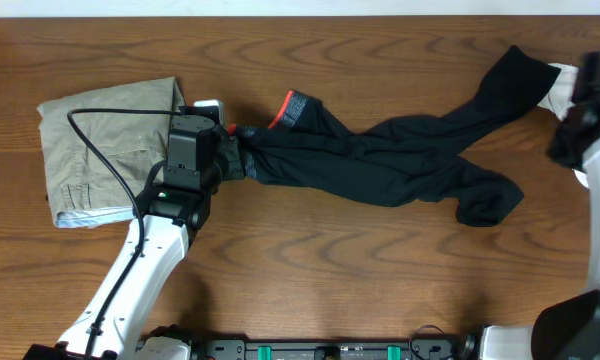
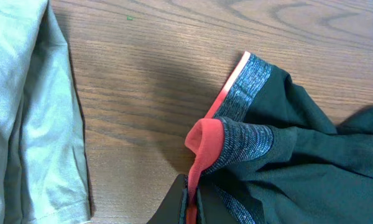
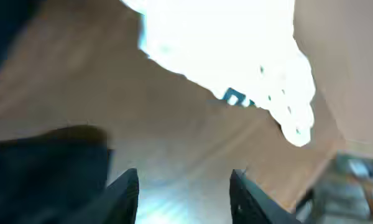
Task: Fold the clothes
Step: 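Regrasp the pant leg hems with the right gripper and pull right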
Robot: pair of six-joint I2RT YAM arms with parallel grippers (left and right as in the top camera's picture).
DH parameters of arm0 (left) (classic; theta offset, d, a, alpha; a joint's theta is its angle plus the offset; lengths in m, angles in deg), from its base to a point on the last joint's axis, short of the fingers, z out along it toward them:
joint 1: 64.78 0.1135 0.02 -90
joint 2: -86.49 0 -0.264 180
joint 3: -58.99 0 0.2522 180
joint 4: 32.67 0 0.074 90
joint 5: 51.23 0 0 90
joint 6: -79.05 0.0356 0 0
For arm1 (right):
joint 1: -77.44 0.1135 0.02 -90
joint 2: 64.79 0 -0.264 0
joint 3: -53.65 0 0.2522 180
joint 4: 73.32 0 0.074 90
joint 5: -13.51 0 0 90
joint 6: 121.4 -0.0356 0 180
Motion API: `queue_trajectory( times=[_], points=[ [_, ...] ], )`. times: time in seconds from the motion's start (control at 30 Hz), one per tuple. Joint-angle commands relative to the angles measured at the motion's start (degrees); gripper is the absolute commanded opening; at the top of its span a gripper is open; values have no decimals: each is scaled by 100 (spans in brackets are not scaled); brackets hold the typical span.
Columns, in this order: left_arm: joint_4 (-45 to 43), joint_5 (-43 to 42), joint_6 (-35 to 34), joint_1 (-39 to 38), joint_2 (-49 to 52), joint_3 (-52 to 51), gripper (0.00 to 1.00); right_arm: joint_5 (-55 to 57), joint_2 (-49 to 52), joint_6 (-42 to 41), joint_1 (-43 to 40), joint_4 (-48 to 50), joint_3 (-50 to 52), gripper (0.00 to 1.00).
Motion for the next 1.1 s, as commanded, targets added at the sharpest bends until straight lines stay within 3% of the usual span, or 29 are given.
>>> queue_trajectory(
  times=[0.0,0.1,0.2,0.53,0.8,0.87,0.93,0.97,1.07],
  points=[
    [-11,114,101,26,9,0,6,-466,52,-74,-284,-136,76,47],
    [-17,114,101,26,9,0,6,-1845,52,-72,-341,-310,306,50],
    [-15,114,101,26,9,0,6,-2542,57,-72,-280,-168,789,54],
    [-17,114,101,26,9,0,6,-3167,57,7,-52,1469,2857,57],
    [-13,111,101,26,9,0,6,-3807,57,232,-37,2288,3421,57],
    [-4,111,101,26,9,0,6,-3700,57,232,-37,2328,3456,48],
    [0,111,101,26,9,0,6,-3497,55,232,-37,2330,3456,9],
    [0,111,101,26,9,0,6,-3346,55,232,-37,2332,3451,1],
    [2,114,101,26,9,0,6,-2728,17,227,-44,2205,3261,1]
  ],
)
